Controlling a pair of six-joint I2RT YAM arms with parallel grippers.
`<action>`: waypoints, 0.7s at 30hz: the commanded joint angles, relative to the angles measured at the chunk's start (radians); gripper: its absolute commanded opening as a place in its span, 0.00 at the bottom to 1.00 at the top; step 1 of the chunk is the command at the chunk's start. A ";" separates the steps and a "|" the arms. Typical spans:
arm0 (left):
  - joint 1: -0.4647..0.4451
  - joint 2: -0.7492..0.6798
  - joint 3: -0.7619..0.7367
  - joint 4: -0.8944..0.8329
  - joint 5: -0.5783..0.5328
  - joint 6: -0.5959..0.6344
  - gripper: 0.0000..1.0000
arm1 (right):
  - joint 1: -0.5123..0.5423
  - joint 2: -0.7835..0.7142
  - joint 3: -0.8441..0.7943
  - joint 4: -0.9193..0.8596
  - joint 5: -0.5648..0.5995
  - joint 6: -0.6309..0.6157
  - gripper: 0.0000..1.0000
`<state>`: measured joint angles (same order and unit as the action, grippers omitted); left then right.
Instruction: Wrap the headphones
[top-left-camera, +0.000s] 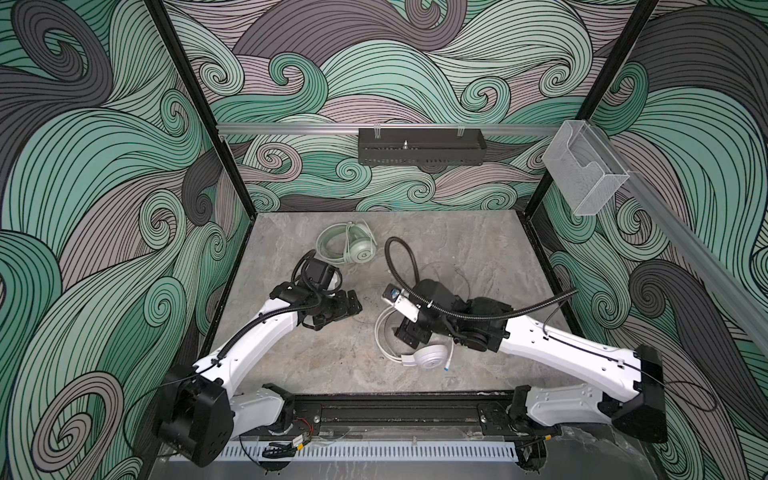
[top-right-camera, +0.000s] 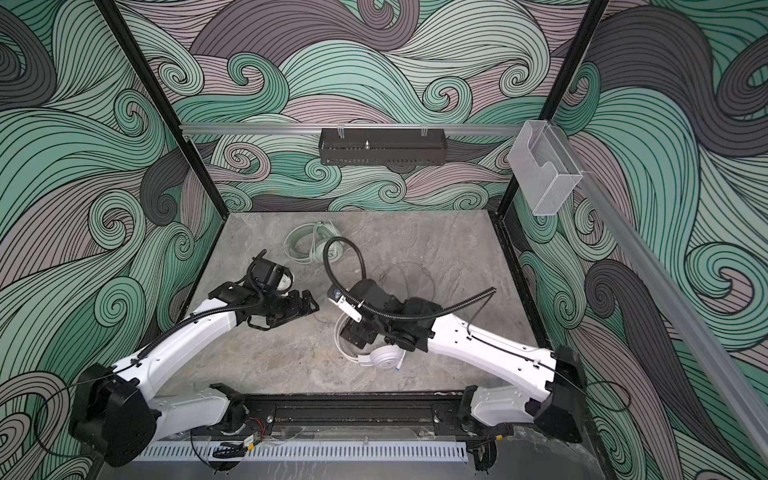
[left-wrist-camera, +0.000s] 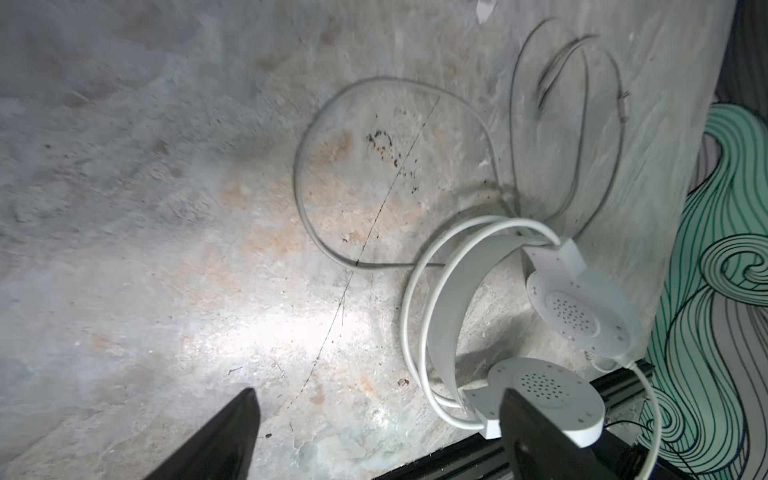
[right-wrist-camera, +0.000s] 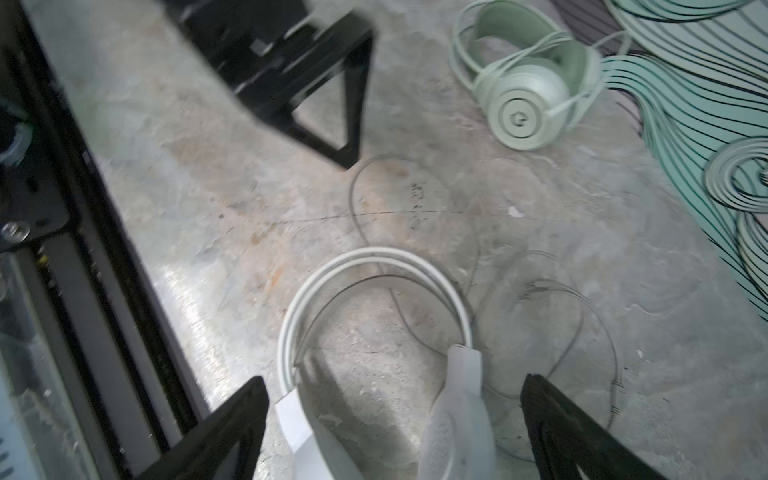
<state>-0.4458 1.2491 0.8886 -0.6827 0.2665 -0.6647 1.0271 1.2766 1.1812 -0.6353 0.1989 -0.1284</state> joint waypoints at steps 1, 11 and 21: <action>-0.067 0.054 0.063 -0.014 -0.013 -0.039 0.92 | -0.072 -0.015 0.042 -0.077 0.012 0.056 0.99; -0.267 0.349 0.192 0.005 -0.088 -0.088 0.87 | -0.183 -0.026 0.023 -0.080 0.033 0.081 0.99; -0.348 0.494 0.282 -0.095 -0.266 -0.109 0.80 | -0.197 -0.059 -0.016 -0.078 0.030 0.107 0.99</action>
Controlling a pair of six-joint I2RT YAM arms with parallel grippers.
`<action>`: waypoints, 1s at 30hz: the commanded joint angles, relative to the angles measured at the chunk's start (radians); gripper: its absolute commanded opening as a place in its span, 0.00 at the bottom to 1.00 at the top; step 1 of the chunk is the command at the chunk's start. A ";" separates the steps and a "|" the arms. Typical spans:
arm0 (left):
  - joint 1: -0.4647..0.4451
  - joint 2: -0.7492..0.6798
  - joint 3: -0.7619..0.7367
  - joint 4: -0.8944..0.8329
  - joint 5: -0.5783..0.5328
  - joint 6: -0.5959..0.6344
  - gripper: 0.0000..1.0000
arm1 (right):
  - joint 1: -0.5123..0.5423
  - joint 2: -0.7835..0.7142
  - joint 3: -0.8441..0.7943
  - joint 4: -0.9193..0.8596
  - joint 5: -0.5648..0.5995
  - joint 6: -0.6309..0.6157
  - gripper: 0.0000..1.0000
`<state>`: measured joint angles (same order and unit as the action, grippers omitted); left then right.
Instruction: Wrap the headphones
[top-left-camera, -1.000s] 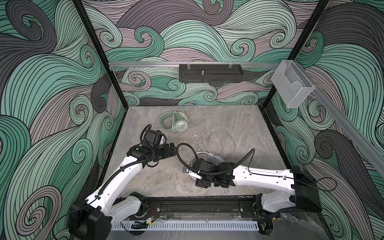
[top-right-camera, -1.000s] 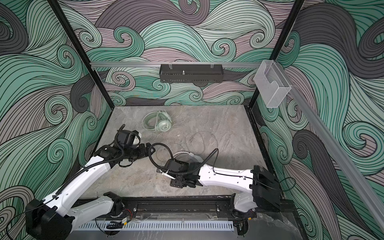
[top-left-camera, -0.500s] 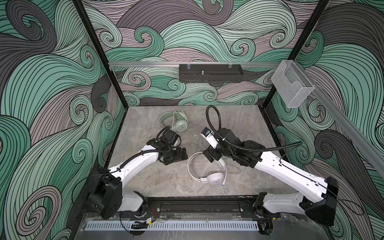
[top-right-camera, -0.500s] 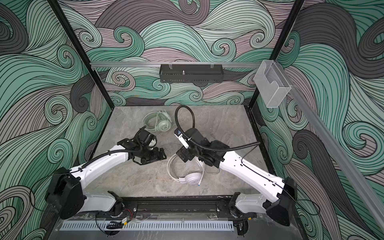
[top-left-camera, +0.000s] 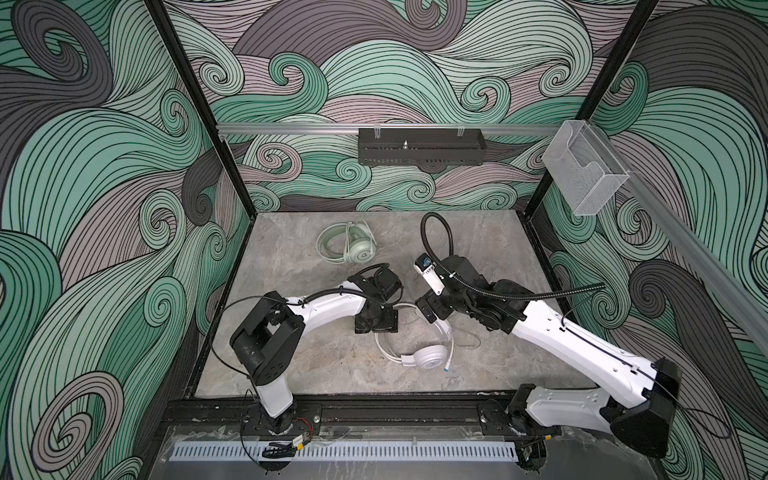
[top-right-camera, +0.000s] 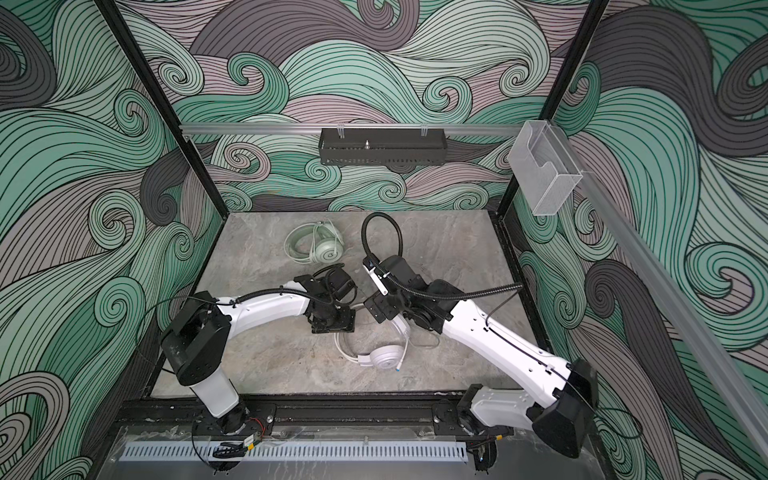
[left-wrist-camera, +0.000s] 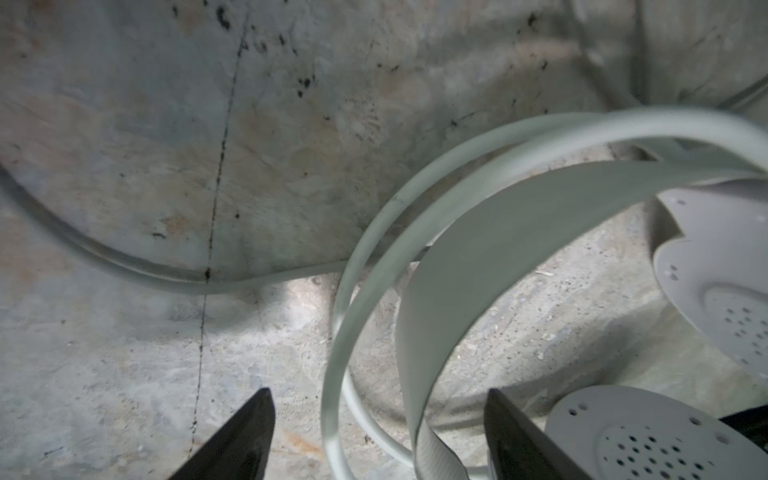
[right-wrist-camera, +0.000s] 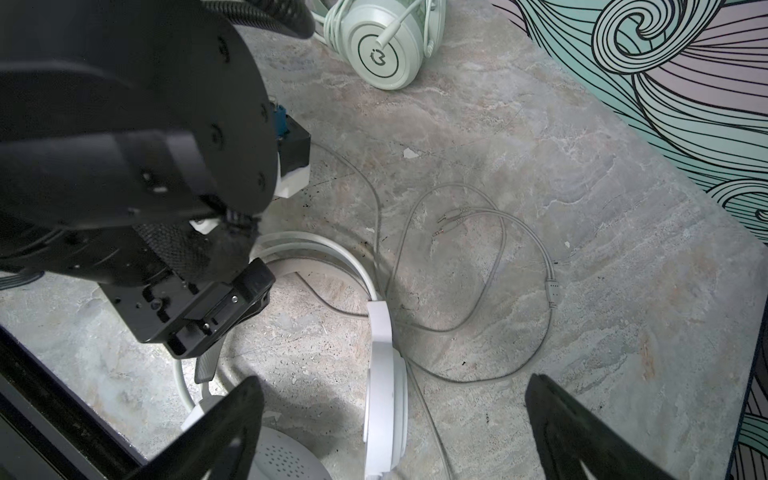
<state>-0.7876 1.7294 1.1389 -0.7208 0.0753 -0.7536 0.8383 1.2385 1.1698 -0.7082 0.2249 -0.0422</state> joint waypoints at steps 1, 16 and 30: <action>-0.008 0.020 0.032 -0.054 -0.078 -0.020 0.80 | -0.011 -0.023 -0.005 -0.004 0.004 0.019 0.99; -0.026 0.201 0.115 -0.073 -0.144 0.004 0.67 | -0.045 -0.031 -0.017 -0.001 0.013 0.030 0.99; -0.030 0.201 0.111 -0.082 -0.198 0.011 0.21 | -0.086 -0.070 -0.042 0.004 0.027 0.027 0.99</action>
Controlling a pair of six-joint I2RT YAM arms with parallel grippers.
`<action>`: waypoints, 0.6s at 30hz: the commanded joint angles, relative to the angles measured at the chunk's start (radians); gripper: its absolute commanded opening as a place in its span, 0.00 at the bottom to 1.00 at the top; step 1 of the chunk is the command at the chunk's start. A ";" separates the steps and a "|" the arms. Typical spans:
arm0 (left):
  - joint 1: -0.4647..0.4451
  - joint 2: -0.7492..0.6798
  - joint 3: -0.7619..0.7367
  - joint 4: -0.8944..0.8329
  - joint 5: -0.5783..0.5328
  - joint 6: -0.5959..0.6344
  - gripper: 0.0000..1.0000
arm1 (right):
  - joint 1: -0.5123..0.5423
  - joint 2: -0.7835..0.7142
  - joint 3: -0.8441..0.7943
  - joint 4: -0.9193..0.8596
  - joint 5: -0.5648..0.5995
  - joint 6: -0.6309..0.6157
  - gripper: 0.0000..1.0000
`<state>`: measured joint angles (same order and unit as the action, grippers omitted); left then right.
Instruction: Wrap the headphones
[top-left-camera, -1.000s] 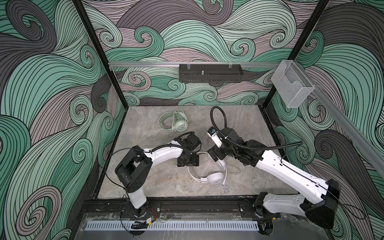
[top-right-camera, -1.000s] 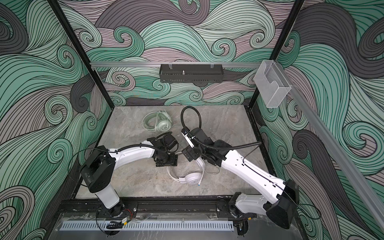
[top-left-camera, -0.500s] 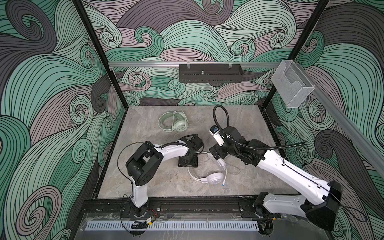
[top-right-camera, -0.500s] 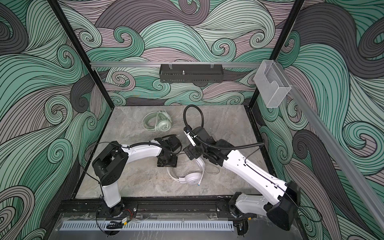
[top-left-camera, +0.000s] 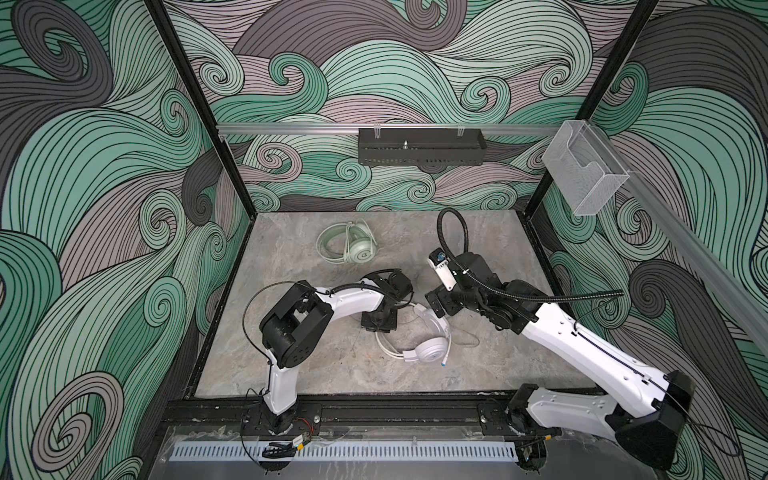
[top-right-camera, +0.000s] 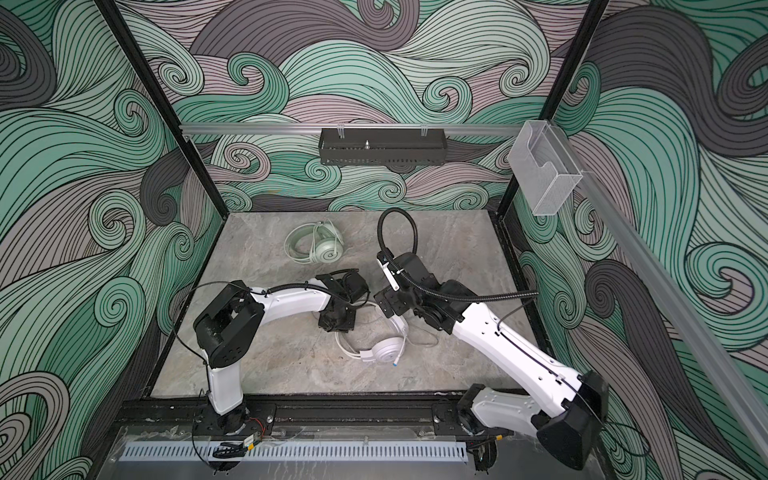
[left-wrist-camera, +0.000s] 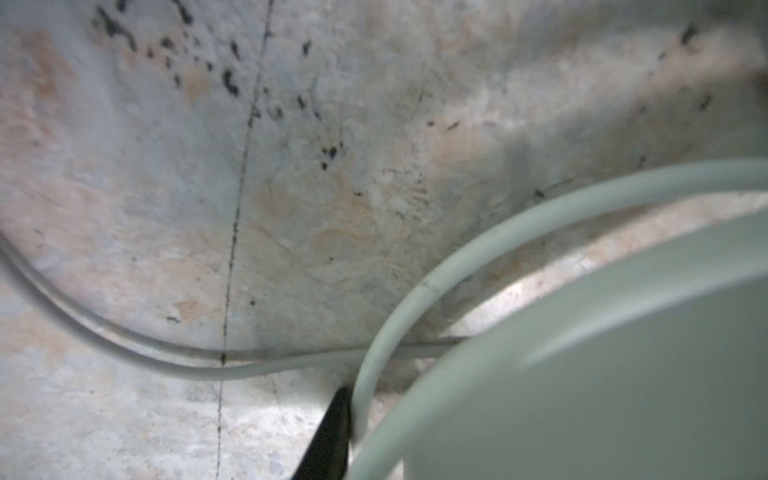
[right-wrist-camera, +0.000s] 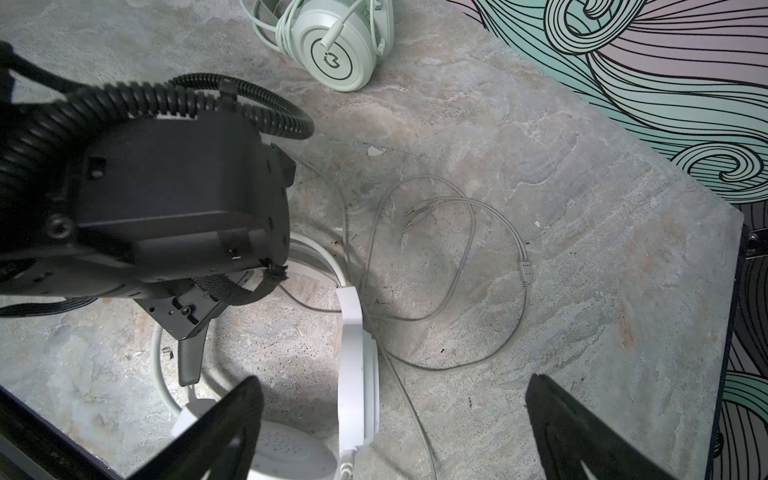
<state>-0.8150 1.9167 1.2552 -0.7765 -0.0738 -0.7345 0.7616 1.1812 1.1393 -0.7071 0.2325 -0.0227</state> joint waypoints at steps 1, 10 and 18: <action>-0.003 0.006 -0.004 -0.029 -0.060 -0.006 0.18 | -0.011 -0.014 -0.013 0.004 0.018 0.007 0.99; -0.005 -0.077 0.001 -0.053 -0.161 0.042 0.00 | -0.032 -0.036 -0.032 0.004 0.007 0.012 0.99; -0.017 -0.229 0.013 -0.063 -0.244 0.173 0.00 | -0.066 -0.060 -0.021 0.004 -0.061 0.001 0.99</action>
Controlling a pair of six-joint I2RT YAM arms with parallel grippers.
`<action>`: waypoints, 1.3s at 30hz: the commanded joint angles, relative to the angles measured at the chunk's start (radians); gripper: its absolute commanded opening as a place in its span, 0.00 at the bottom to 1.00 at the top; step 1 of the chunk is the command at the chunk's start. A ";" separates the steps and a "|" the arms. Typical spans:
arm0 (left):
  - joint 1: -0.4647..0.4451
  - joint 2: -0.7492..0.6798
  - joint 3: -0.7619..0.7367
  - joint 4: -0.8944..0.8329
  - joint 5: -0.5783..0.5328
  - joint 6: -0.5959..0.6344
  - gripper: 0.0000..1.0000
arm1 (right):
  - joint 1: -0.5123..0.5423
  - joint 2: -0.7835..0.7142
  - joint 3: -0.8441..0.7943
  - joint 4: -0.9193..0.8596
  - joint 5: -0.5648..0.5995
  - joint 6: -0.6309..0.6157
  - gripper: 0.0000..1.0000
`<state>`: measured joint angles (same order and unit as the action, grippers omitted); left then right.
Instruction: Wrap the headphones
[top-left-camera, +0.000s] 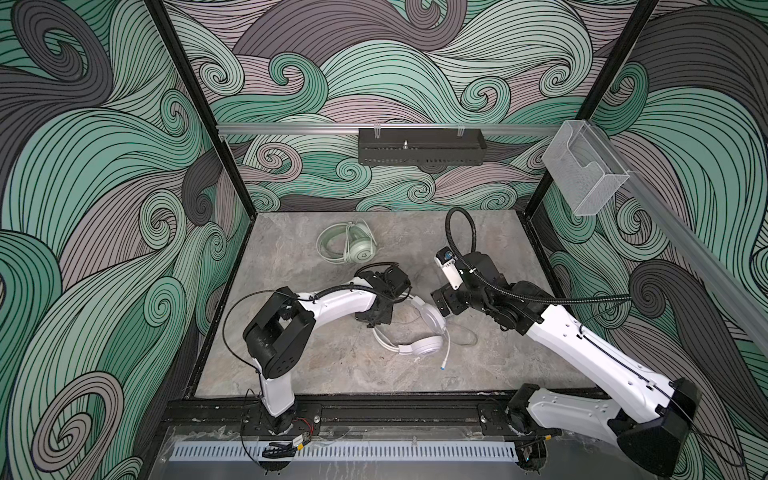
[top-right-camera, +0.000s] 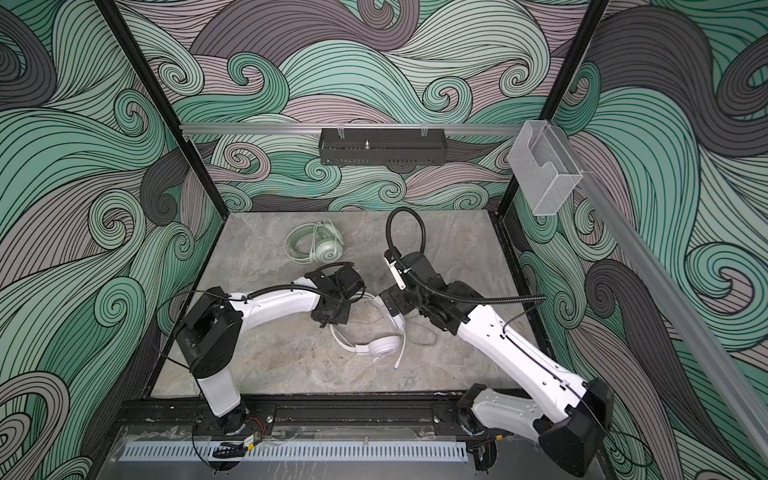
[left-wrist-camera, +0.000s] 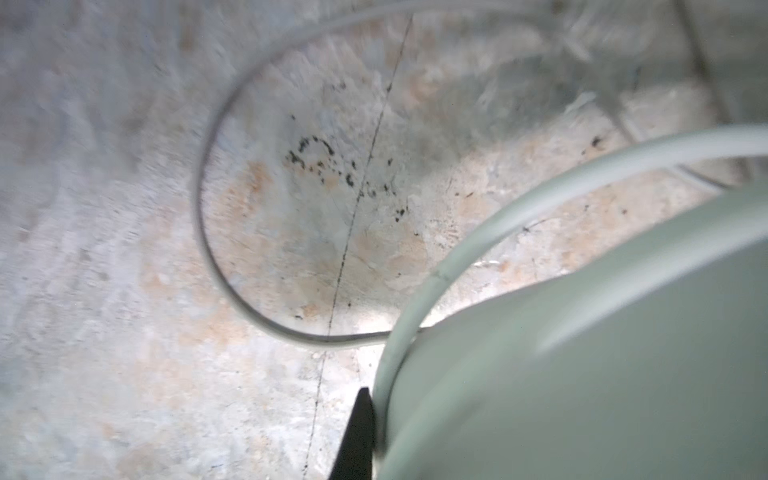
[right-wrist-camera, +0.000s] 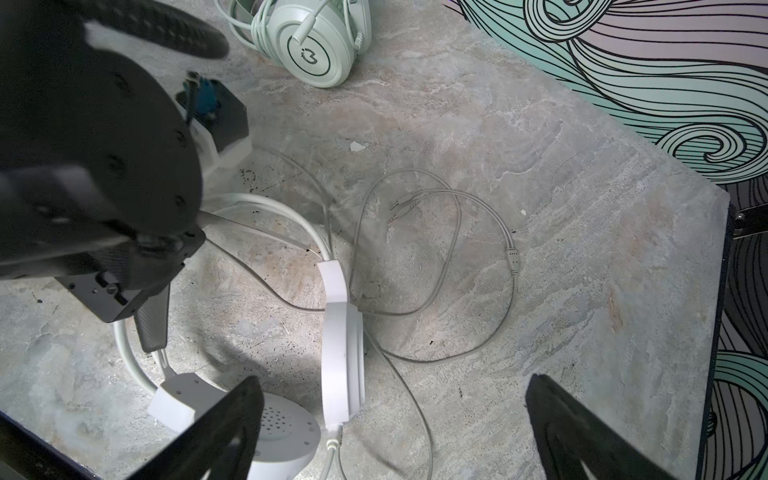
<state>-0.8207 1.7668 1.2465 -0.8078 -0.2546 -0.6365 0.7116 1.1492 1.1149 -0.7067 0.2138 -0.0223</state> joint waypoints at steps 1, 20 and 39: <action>-0.011 -0.102 0.032 -0.041 -0.069 0.106 0.00 | -0.017 -0.049 0.001 0.003 -0.073 -0.006 0.99; 0.047 -0.413 0.335 -0.104 -0.210 0.547 0.00 | -0.023 -0.398 -0.111 0.097 -0.254 -0.055 1.00; 0.110 -0.304 0.819 -0.248 -0.170 0.609 0.00 | -0.024 -0.410 -0.224 0.273 -0.517 -0.063 1.00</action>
<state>-0.7174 1.4563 2.0029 -1.0409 -0.4637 -0.0010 0.6914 0.7349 0.8959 -0.5220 -0.2665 -0.0757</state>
